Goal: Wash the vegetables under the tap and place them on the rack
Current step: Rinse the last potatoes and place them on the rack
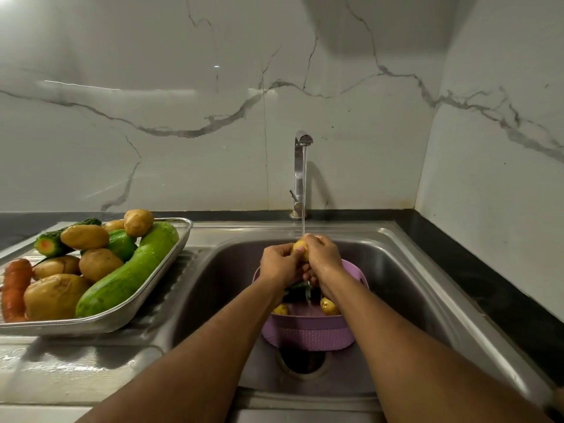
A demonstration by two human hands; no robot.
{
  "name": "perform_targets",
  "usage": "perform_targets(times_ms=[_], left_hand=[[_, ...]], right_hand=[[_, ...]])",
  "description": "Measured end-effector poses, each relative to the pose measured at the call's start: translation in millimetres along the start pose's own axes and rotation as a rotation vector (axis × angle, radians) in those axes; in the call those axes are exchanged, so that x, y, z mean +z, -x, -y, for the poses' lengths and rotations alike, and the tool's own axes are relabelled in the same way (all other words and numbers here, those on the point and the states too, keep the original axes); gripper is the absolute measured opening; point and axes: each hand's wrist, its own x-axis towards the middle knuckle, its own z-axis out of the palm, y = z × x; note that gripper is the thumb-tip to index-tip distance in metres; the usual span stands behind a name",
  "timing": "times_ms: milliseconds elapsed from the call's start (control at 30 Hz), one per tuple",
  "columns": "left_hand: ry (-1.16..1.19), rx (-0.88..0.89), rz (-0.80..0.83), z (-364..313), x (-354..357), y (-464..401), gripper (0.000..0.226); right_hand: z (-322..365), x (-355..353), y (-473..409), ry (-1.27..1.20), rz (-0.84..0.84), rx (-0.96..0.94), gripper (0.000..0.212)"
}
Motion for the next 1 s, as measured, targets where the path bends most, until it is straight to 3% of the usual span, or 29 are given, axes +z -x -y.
perform_targets(times_ms=[200, 333, 433, 500, 667, 767, 867, 1000], left_hand=[[-0.035, 0.022, 0.003, 3.9, 2.7, -1.1, 0.018], [0.043, -0.120, -0.113, 4.6, -3.5, -9.4, 0.014], [0.034, -0.130, -0.146, 5.5, -13.3, -12.9, 0.012], [0.009, -0.078, -0.105, 3.2, -16.1, -9.7, 0.011], [-0.198, 0.140, 0.039, 2.7, -13.2, -6.1, 0.024], [-0.332, 0.280, 0.094, 2.2, -10.6, -2.7, 0.018], [-0.383, 0.365, 0.052, 1.3, -8.5, -2.5, 0.019], [-0.345, 0.343, -0.013, 0.8, -10.6, -6.5, 0.023]], right_hand=[[-3.2, -0.8, -1.1, 0.005, -0.108, 0.014, 0.041], [3.0, -5.5, 4.3, -0.007, 0.103, 0.085, 0.032], [3.4, -4.4, 8.5, -0.068, 0.250, 0.121, 0.029], [4.4, -2.3, 9.9, -0.065, 0.199, 0.127, 0.026], [1.6, 1.9, 1.2, -0.122, -0.109, 0.124, 0.032], [3.3, -4.9, -1.8, -0.221, -0.175, 0.183, 0.041], [6.0, -9.4, -2.3, -0.253, -0.122, 0.123, 0.041], [3.2, -9.7, -1.5, -0.276, 0.039, 0.049, 0.032]])
